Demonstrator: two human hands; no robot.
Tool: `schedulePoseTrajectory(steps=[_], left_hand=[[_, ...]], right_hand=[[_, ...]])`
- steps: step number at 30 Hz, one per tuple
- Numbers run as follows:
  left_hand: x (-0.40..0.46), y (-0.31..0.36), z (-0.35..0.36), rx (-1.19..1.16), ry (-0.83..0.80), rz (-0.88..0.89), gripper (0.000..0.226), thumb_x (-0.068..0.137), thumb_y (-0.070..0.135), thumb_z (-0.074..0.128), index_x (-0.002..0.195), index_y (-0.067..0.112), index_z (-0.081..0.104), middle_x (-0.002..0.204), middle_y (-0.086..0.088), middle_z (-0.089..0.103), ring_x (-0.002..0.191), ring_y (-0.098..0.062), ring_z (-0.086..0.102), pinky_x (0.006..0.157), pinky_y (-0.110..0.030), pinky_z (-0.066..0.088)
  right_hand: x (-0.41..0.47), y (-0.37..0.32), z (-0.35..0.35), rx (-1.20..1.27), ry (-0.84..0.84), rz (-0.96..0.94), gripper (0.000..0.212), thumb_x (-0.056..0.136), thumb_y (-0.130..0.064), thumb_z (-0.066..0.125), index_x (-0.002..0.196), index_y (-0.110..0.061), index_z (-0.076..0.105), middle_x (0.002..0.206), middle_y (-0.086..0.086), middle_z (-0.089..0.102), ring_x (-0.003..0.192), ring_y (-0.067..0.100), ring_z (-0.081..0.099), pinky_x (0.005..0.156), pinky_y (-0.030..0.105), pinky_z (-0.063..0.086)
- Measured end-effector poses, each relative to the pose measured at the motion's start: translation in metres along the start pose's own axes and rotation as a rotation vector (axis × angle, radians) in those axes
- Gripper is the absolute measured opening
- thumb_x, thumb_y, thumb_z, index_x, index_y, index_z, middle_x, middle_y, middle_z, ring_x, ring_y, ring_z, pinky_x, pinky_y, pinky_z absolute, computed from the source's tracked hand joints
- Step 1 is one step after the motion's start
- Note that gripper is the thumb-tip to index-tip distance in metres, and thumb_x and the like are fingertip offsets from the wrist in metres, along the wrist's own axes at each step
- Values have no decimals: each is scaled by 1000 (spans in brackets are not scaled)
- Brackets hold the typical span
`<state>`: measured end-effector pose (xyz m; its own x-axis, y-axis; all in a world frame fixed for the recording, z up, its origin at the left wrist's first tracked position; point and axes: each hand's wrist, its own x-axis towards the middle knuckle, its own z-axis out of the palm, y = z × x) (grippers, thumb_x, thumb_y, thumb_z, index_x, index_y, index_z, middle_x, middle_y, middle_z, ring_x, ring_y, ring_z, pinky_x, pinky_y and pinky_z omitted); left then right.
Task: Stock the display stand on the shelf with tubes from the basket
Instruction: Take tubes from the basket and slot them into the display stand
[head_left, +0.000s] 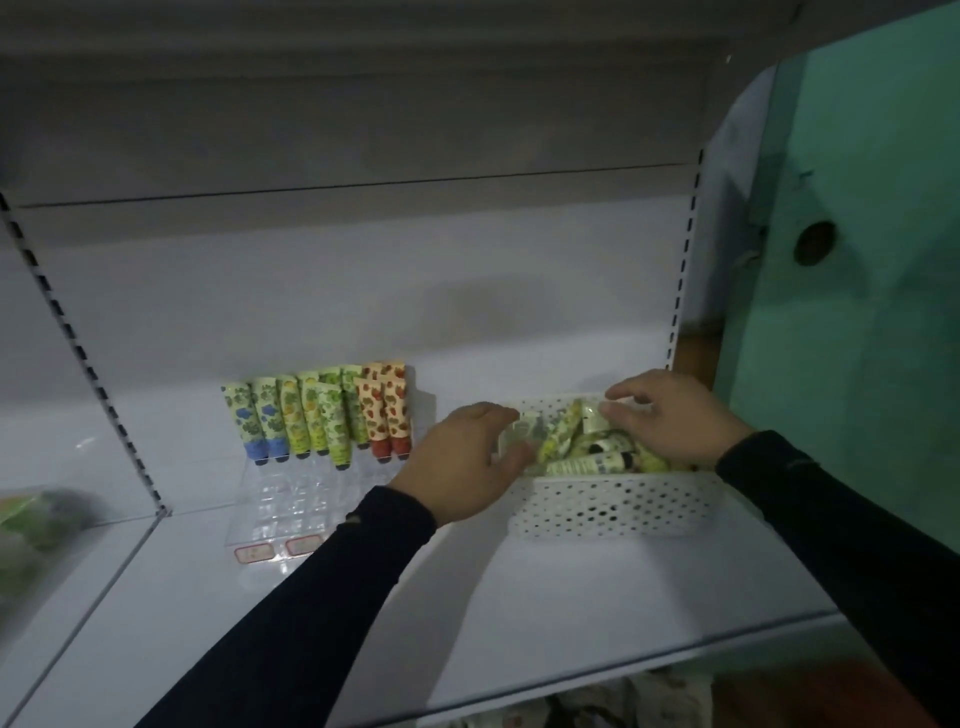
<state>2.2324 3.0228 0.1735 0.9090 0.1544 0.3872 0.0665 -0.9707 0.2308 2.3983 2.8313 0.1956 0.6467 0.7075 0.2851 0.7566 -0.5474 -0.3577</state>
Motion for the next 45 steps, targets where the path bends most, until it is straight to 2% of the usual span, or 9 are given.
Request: schedulePoseTrajectory(steps=[7, 10, 12, 16, 25, 28, 32, 39, 45], left_hand=[[58, 37, 25, 45, -403, -131, 46, 96, 62, 41, 105, 19, 51, 109, -6, 59, 100, -26, 55, 82, -37, 44], [70, 43, 32, -3, -494, -197, 56, 94, 66, 41, 126, 21, 51, 130, -7, 59, 114, -27, 55, 84, -32, 37], [75, 46, 36, -18, -500, -227, 68, 95, 67, 40, 147, 23, 39, 145, -4, 51, 128, -26, 49, 87, -29, 32], [77, 49, 43, -7, -423, -232, 71, 93, 69, 40, 148, 25, 32, 143, -5, 51, 128, -27, 48, 91, -36, 31], [76, 48, 42, -80, -468, -264, 85, 83, 78, 47, 149, 26, 33, 149, -1, 44, 135, -24, 42, 109, -43, 27], [80, 47, 43, -143, -481, -257, 90, 79, 72, 62, 150, 26, 31, 148, 2, 46, 132, -20, 45, 98, -29, 32], [85, 39, 50, -154, -449, -303, 108, 67, 73, 71, 153, 29, 23, 153, 1, 40, 136, -22, 42, 112, -42, 33], [88, 45, 46, -116, -461, -298, 75, 79, 53, 73, 139, 16, 46, 138, -1, 52, 124, -21, 50, 86, -27, 37], [92, 42, 55, -24, -441, -254, 47, 80, 46, 71, 107, 19, 44, 100, 2, 53, 92, -19, 51, 72, -29, 38]], right_hand=[[6, 27, 4, -102, -126, 73, 52, 94, -53, 50, 135, -21, 53, 136, 7, 53, 124, 22, 49, 98, 27, 38], [11, 29, 6, -122, -125, 67, 53, 95, -46, 53, 140, -19, 48, 138, 11, 47, 126, 24, 46, 98, 26, 36], [16, 34, 11, -152, -176, 83, 53, 94, -45, 53, 138, -17, 48, 134, 14, 47, 121, 26, 48, 93, 27, 39], [21, 35, 17, -153, -198, 103, 39, 91, -42, 56, 116, -13, 60, 116, 13, 58, 99, 25, 56, 73, 26, 39], [20, 31, 7, -101, -231, 143, 63, 90, -46, 61, 142, -14, 46, 145, 5, 48, 129, 21, 46, 100, 26, 38], [21, 26, 8, -89, -196, 148, 62, 88, -43, 65, 140, -15, 48, 142, 4, 50, 127, 21, 47, 98, 26, 39], [22, 26, 8, 39, -118, 196, 58, 82, -39, 72, 133, -16, 56, 135, 2, 56, 119, 18, 53, 90, 23, 41], [22, 27, 6, 91, -161, 253, 41, 85, -45, 68, 112, -14, 69, 114, 1, 67, 99, 16, 61, 89, 34, 52], [20, 19, -1, 41, -279, 238, 52, 88, -38, 64, 135, -20, 52, 137, 2, 51, 116, 18, 51, 91, 27, 44]])
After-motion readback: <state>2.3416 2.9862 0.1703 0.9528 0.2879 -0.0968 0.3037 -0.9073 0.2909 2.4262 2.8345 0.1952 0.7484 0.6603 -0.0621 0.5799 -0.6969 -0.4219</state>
